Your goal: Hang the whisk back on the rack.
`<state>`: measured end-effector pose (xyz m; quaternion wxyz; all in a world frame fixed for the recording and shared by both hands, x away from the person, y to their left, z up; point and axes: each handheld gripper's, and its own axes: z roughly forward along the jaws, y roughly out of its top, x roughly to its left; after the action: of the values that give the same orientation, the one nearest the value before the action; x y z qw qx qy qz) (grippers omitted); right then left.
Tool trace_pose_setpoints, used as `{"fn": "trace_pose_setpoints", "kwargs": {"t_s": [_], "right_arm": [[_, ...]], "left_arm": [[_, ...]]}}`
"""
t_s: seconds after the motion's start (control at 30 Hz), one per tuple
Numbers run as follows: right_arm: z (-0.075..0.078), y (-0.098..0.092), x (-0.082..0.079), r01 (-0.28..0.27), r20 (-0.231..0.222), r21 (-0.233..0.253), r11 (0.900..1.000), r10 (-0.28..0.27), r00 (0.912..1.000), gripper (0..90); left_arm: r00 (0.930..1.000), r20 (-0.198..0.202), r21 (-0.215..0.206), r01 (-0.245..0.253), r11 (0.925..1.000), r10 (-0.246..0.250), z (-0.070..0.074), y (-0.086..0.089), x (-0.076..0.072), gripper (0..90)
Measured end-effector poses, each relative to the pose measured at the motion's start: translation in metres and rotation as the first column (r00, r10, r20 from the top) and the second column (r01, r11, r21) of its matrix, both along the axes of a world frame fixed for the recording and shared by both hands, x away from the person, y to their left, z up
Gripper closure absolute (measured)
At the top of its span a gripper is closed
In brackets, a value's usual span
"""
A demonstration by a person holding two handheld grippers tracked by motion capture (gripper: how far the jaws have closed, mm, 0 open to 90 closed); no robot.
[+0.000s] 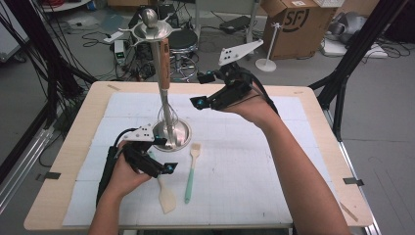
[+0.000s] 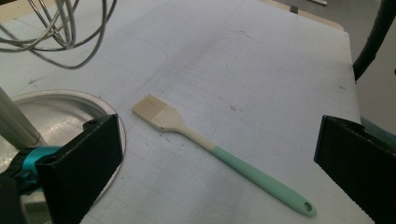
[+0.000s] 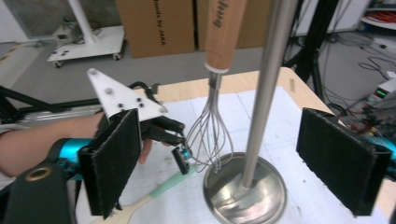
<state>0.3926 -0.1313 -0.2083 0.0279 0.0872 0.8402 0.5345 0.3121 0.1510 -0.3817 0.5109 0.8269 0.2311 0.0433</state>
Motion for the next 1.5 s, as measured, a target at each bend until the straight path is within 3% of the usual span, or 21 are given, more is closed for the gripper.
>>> {"fn": "trace_pose_setpoints", "kwargs": {"t_s": [0.3, 0.93, 1.5], "right_arm": [[-0.004, -0.007, -0.007, -0.102, 0.008, 0.046, 0.994, 0.102, 0.9948, 11.3], [-0.016, -0.025, -0.015, -0.074, 0.006, 0.015, 0.997, 0.074, 0.9973, 11.3], [-0.049, -0.057, -0.025, -0.035, -0.033, 0.014, 0.999, 0.036, 0.9988, 11.3]], "left_arm": [[1.0, 0.001, 0.004, 0.002, 1.0, -0.002, 0.0, 0.0, 0.0, 1.7], [1.0, -0.001, 0.007, 0.001, 1.0, -0.001, -0.001, -0.001, 0.0, 1.7], [1.0, -0.005, 0.017, 0.002, 0.9998, -0.002, -0.002, -0.002, 0.0, 1.7]]}}
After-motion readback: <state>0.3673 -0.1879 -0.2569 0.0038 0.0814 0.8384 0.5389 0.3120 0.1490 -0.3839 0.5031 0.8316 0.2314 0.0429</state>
